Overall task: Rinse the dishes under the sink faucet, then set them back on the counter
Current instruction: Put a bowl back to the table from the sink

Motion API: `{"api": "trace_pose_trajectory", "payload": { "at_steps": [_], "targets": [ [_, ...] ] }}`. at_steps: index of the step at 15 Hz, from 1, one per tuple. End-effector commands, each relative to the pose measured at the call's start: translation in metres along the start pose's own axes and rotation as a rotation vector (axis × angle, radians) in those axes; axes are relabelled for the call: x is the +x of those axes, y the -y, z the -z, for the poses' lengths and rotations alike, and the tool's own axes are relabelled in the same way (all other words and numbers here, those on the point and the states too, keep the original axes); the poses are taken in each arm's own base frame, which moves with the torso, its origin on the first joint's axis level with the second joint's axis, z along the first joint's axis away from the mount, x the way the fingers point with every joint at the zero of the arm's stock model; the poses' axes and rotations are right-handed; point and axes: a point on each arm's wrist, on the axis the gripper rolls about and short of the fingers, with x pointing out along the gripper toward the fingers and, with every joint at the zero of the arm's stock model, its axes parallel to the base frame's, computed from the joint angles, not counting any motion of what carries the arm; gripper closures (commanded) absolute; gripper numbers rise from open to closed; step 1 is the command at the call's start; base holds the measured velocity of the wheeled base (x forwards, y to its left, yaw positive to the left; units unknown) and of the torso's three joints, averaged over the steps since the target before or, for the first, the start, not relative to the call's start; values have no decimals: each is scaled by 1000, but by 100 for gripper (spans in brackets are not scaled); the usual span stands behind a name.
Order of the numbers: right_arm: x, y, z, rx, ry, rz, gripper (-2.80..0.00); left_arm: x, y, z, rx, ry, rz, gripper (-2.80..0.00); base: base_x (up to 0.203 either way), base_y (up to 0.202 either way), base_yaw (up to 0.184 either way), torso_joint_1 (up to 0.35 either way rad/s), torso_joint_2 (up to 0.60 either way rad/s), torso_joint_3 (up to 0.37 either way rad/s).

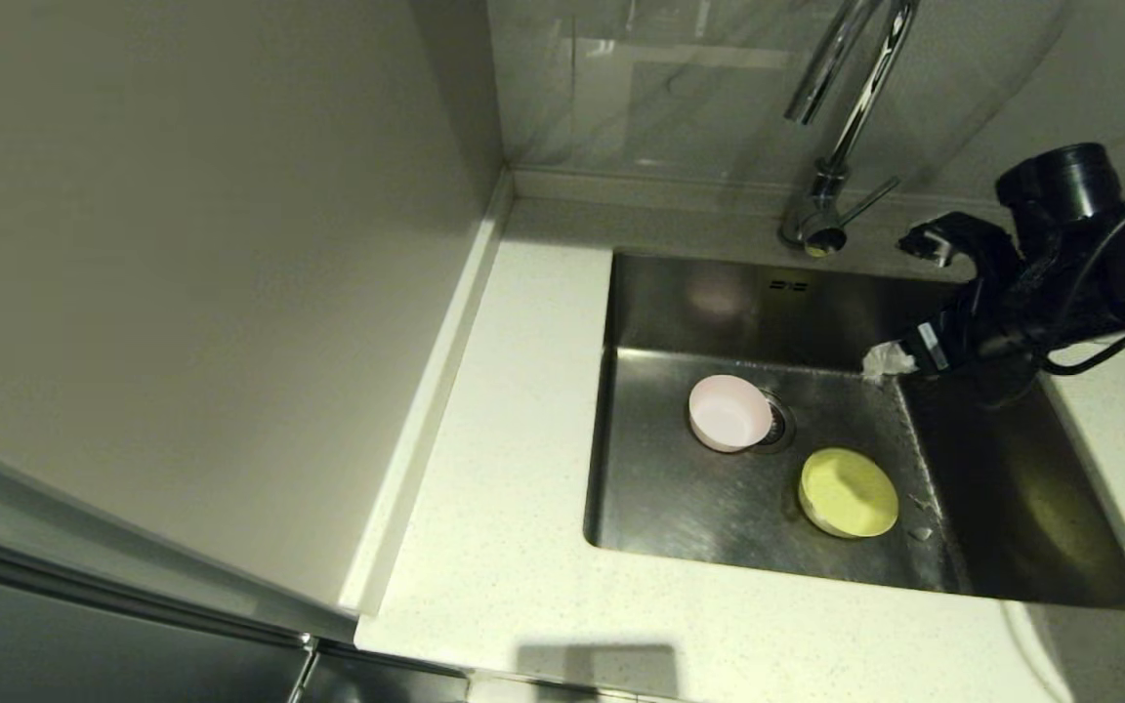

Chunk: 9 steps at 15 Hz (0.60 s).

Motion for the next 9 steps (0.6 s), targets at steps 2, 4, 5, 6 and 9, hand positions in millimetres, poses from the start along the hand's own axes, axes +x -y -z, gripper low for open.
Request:
{"api": "trace_pose_trajectory", "payload": {
  "at_steps": [2, 4, 5, 6, 9],
  "targets": [
    [9, -35, 12, 81, -146, -82, -280, 0, 0, 0, -1, 2, 0, 0, 0, 0, 0, 0, 0, 0],
    [18, -40, 16, 80, -194, -89, -280, 0, 0, 0, -1, 2, 0, 0, 0, 0, 0, 0, 0, 0],
    [23, -41, 18, 75, -226, -64, -280, 0, 0, 0, -1, 2, 0, 0, 0, 0, 0, 0, 0, 0],
    [28, -43, 19, 71, -246, -41, -280, 0, 0, 0, -1, 2, 0, 0, 0, 0, 0, 0, 0, 0],
    [39, -61, 17, 124, -262, -54, -280, 0, 0, 0, -1, 2, 0, 0, 0, 0, 0, 0, 0, 0]
  ]
}}
